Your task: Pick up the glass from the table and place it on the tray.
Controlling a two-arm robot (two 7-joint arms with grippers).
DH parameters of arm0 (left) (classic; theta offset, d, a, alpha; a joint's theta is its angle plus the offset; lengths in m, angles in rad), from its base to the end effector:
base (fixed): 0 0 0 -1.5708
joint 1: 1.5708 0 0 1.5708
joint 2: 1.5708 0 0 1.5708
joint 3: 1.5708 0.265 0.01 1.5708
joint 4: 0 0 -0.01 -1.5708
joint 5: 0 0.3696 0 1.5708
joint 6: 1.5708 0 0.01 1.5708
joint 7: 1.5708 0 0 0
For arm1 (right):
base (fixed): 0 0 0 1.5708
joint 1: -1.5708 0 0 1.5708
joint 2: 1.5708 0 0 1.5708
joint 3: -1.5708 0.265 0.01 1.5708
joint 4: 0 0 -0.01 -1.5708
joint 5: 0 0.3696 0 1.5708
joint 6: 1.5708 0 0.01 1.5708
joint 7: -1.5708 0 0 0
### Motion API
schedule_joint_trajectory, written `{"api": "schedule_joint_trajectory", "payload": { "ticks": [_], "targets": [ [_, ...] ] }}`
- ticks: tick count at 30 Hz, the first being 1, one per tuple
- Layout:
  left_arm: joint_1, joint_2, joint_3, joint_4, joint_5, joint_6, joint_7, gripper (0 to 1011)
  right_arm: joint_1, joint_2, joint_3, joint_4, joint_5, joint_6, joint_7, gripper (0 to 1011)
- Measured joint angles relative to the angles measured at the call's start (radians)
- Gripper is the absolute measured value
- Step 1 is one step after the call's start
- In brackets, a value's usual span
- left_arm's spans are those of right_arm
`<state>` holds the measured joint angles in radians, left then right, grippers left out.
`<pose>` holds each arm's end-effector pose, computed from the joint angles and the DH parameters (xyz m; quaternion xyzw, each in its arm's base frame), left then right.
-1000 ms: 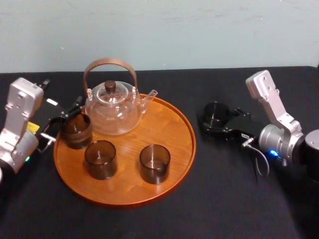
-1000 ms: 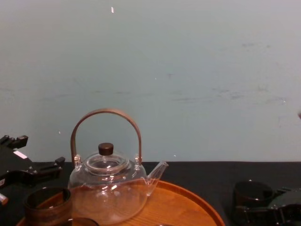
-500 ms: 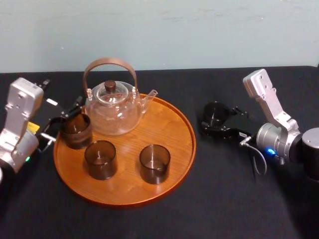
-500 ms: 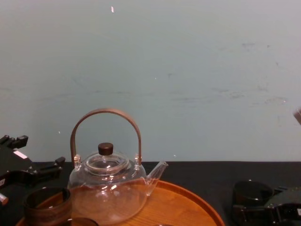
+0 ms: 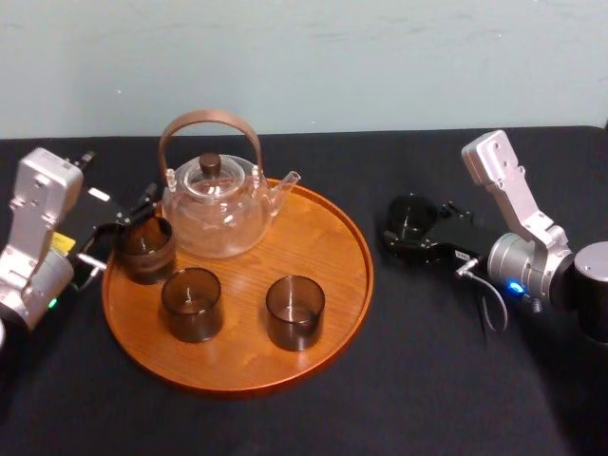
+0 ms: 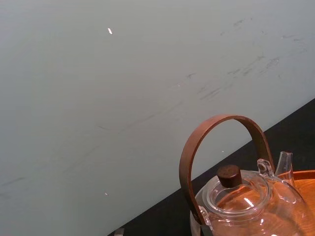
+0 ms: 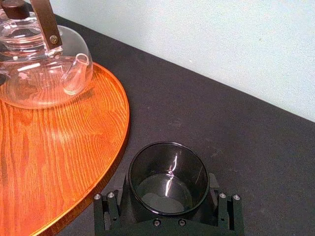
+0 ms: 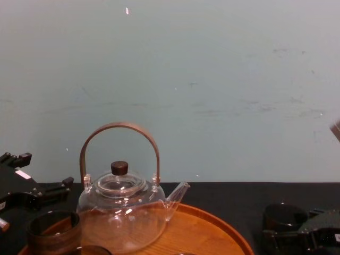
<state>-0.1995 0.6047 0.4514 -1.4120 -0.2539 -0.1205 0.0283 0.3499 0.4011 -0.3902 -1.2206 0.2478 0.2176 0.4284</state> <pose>0.4115 0.0524 -0.2938 0.1415 -0.1325 0.5799 0.7913 0.4613 -0.0314 -0.2875 -0.2026 0.0586 -0.4494 0.8681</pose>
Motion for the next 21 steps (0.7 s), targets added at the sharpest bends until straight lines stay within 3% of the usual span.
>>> {"api": "schedule_joint_trajectory", "payload": {
  "ticks": [3, 8, 21],
  "targets": [
    [0.000, 0.000, 0.000, 0.000, 0.000, 0.000, 0.000, 1001, 0.000, 0.000, 0.000, 0.000, 0.000, 0.000, 0.000, 998],
    [0.000, 0.000, 0.000, 0.000, 0.000, 0.000, 0.000, 1001, -0.001, 0.001, 0.000, -0.001, 0.001, 0.000, 0.000, 905],
    [0.000, 0.000, 0.000, 0.000, 0.000, 0.000, 0.000, 1001, -0.002, 0.001, 0.001, -0.001, 0.003, 0.001, 0.000, 904]
  ]
}}
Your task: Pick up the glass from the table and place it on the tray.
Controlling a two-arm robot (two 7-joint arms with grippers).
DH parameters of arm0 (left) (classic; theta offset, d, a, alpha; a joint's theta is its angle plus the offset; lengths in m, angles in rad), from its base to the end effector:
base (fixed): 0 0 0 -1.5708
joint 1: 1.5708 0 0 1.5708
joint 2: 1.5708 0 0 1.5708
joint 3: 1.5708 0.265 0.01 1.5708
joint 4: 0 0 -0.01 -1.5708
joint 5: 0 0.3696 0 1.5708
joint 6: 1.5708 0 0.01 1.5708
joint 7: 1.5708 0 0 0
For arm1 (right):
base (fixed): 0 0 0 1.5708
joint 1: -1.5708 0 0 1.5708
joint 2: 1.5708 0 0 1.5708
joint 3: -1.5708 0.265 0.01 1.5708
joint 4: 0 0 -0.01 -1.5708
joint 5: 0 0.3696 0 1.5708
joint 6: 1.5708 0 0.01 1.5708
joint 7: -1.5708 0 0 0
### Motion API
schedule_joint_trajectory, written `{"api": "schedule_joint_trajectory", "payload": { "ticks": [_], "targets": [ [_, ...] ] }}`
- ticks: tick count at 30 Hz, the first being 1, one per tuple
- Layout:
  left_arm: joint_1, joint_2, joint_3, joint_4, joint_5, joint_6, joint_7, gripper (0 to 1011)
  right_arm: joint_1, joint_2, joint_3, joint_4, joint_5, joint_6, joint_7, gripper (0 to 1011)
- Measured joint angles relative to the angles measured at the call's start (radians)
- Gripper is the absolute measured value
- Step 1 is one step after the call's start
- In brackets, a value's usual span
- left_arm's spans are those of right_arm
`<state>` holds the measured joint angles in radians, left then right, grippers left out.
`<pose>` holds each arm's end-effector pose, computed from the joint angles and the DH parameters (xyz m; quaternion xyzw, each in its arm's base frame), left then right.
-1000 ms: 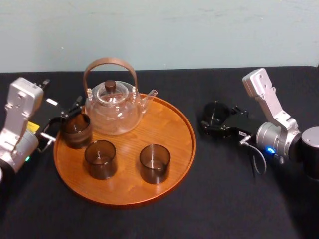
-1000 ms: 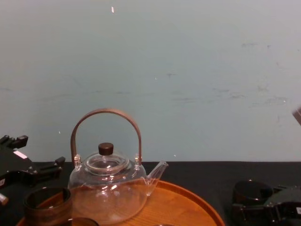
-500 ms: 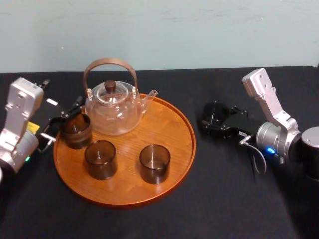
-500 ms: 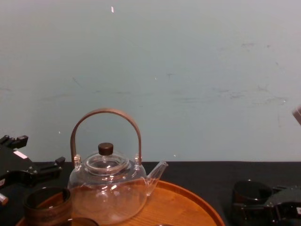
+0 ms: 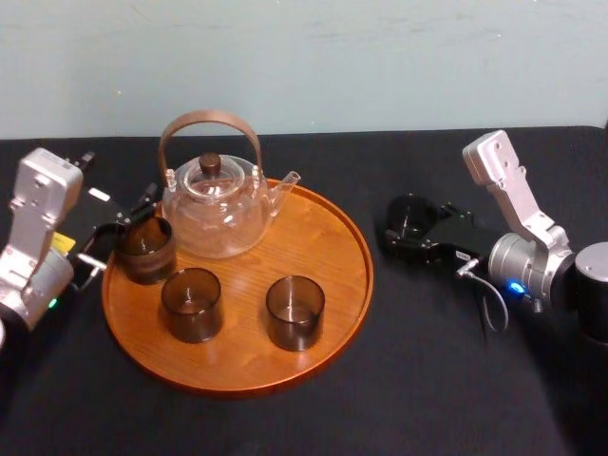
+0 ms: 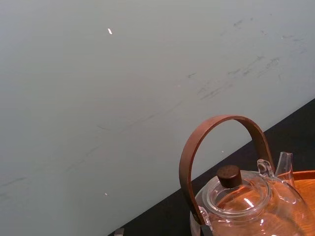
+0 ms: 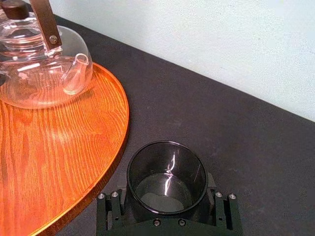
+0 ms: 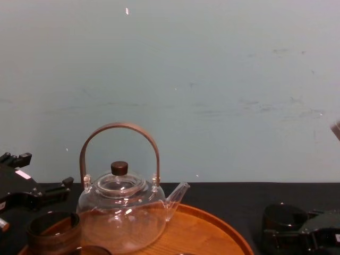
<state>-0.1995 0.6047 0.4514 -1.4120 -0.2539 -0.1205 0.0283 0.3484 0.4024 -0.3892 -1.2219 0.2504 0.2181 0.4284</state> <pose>0.4115 0.0524 -0.2938 0.1415 -0.1325 0.5799 0.7913 0.4609 -0.0320 -0.2876 -0.2020 0.0596 -0.4497 0.8680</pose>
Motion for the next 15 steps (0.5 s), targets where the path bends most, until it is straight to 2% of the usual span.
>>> {"api": "schedule_joint_trajectory", "payload": {
  "ticks": [7, 15],
  "targets": [
    [0.000, 0.000, 0.000, 0.000, 0.000, 0.000, 0.000, 1001, -0.006, 0.006, 0.004, -0.011, 0.006, -0.001, 0.010, 904],
    [0.000, 0.000, 0.000, 0.000, 0.000, 0.000, 0.000, 1001, -0.026, 0.039, 0.012, -0.084, 0.026, 0.006, 0.042, 904]
  ]
}}
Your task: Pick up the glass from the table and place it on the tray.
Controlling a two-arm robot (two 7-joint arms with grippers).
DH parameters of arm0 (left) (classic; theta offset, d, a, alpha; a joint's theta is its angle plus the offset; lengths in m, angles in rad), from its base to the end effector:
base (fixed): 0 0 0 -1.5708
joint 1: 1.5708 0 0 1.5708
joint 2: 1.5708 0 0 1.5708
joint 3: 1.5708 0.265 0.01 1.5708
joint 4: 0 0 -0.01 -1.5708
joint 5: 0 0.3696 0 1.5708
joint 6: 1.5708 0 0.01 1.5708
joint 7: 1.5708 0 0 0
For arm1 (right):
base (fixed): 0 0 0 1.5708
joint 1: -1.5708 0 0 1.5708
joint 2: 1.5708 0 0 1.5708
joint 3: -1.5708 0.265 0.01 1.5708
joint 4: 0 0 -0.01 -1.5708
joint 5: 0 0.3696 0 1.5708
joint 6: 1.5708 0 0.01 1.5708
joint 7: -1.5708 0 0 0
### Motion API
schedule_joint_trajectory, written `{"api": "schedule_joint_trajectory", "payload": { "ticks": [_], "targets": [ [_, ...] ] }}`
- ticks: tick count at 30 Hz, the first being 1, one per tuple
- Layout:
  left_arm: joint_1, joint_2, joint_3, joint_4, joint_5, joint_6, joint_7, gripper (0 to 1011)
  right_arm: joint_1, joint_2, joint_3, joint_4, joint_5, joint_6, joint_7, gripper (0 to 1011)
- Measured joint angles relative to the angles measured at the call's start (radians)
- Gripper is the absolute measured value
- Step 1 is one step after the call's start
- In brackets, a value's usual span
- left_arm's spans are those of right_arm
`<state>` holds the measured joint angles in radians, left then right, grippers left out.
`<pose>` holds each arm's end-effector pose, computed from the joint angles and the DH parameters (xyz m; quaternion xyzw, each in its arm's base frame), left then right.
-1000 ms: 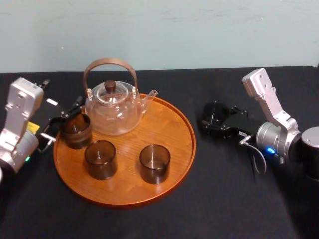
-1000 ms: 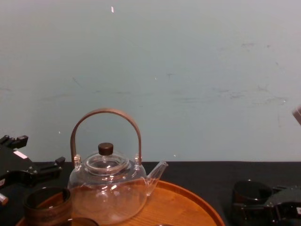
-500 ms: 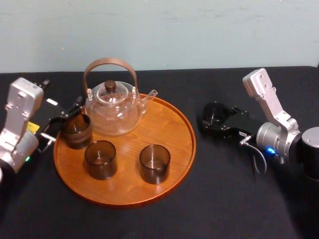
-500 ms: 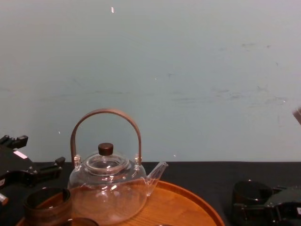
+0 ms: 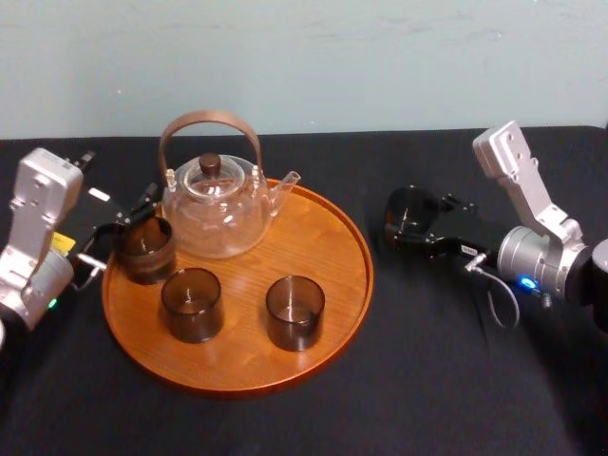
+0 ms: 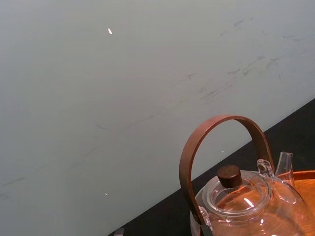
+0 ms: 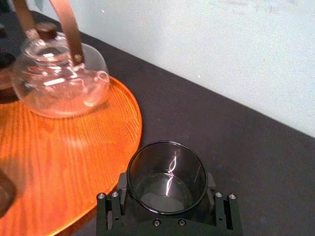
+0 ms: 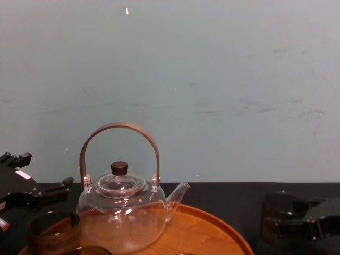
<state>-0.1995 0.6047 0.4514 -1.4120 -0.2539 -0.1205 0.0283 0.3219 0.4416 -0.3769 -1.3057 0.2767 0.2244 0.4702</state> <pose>0.4115 0.0524 -0.2938 0.1415 -0.1325 0.5799 0.7913 0.4549 -0.0362 -0.2688 -0.1884 0.0479 -0.4294 0.8819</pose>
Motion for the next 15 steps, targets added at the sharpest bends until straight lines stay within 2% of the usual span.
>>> {"api": "schedule_joint_trajectory", "payload": {
  "ticks": [8, 15],
  "targets": [
    [0.000, 0.000, 0.000, 0.000, 0.000, 0.000, 0.000, 1001, -0.008, 0.036, -0.002, -0.081, 0.024, -0.001, 0.036, 903],
    [0.000, 0.000, 0.000, 0.000, 0.000, 0.000, 0.000, 1001, 0.005, 0.053, -0.033, -0.125, 0.042, -0.022, 0.072, 903]
  ]
}}
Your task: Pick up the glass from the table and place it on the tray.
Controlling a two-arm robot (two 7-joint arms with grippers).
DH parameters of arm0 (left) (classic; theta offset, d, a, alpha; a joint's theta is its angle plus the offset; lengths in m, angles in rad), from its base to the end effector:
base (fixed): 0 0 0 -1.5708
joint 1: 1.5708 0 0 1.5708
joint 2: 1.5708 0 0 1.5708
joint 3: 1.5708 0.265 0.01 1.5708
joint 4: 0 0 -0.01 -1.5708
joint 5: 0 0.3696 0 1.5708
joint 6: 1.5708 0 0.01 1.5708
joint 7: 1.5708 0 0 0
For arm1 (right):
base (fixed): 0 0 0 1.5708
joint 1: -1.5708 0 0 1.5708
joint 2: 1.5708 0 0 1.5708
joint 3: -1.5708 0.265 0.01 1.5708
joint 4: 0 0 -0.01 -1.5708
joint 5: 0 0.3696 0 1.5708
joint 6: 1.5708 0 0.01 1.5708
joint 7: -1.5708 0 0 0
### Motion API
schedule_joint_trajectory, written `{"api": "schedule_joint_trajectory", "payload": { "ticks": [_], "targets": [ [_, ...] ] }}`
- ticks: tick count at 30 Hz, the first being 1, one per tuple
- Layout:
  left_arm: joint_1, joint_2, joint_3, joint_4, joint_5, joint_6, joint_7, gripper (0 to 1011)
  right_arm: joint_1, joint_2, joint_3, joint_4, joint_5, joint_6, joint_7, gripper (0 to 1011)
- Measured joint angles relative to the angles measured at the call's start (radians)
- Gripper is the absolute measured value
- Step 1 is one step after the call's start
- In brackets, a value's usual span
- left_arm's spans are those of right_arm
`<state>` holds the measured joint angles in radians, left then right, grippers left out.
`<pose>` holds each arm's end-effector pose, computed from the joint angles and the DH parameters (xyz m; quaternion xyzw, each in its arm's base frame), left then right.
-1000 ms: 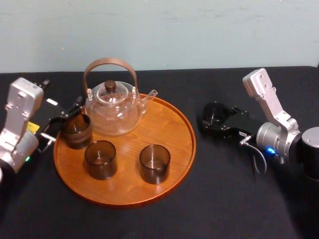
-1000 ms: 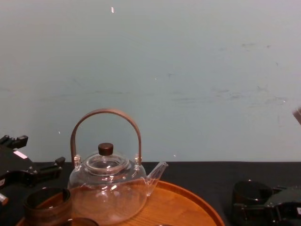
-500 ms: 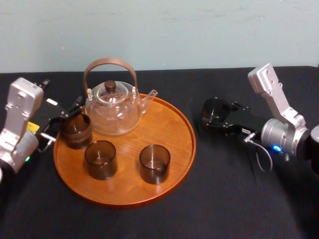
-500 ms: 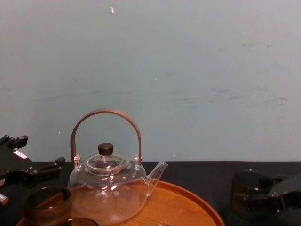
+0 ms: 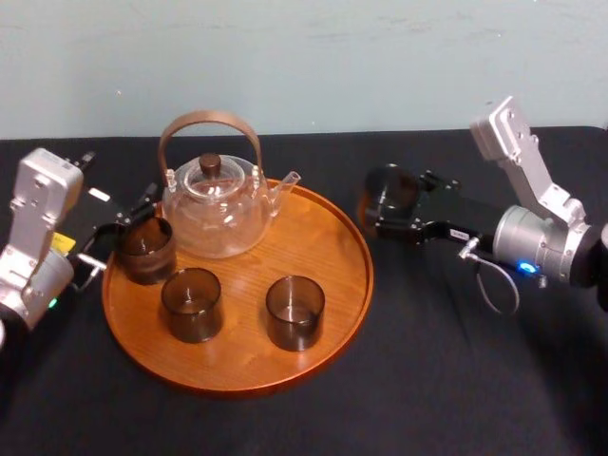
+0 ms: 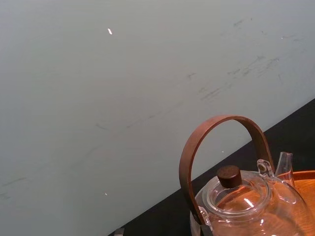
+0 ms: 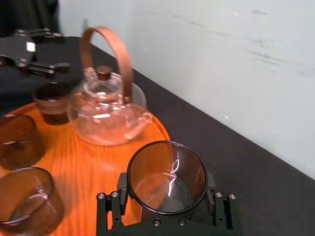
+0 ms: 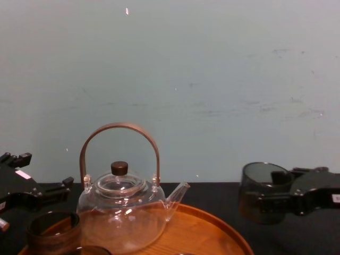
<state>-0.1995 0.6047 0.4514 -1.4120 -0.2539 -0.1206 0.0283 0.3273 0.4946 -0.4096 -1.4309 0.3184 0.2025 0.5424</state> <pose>0.4115 0.0524 -0.2938 0.1415 -0.1325 0.5799 0.7913 0.4500 -0.0214 -0.2306 -0.1608 0.0035 -0.3703 0.9149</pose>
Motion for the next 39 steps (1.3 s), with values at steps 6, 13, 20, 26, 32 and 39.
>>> {"api": "schedule_joint_trajectory", "payload": {
  "ticks": [6, 13, 20, 26, 32, 39],
  "targets": [
    [0.000, 0.000, 0.000, 0.000, 0.000, 0.000, 0.000, 1001, 0.019, -0.004, -0.039, -0.006, 0.006, -0.012, 0.021, 903],
    [0.000, 0.000, 0.000, 0.000, 0.000, 0.000, 0.000, 1001, 0.041, -0.019, -0.078, 0.010, 0.008, -0.021, 0.032, 904],
    [0.000, 0.000, 0.000, 0.000, 0.000, 0.000, 0.000, 1001, 0.059, -0.039, -0.114, 0.040, 0.004, -0.030, 0.032, 903],
    [0.000, 0.000, 0.000, 0.000, 0.000, 0.000, 0.000, 1001, 0.070, -0.056, -0.134, 0.075, -0.007, -0.038, 0.024, 904],
    [0.000, 0.000, 0.000, 0.000, 0.000, 0.000, 0.000, 1001, 0.079, -0.070, -0.149, 0.112, -0.017, -0.044, 0.022, 904],
    [0.000, 0.000, 0.000, 0.000, 0.000, 0.000, 0.000, 1001, 0.089, -0.086, -0.162, 0.155, -0.028, -0.050, 0.023, 904]
  ]
}}
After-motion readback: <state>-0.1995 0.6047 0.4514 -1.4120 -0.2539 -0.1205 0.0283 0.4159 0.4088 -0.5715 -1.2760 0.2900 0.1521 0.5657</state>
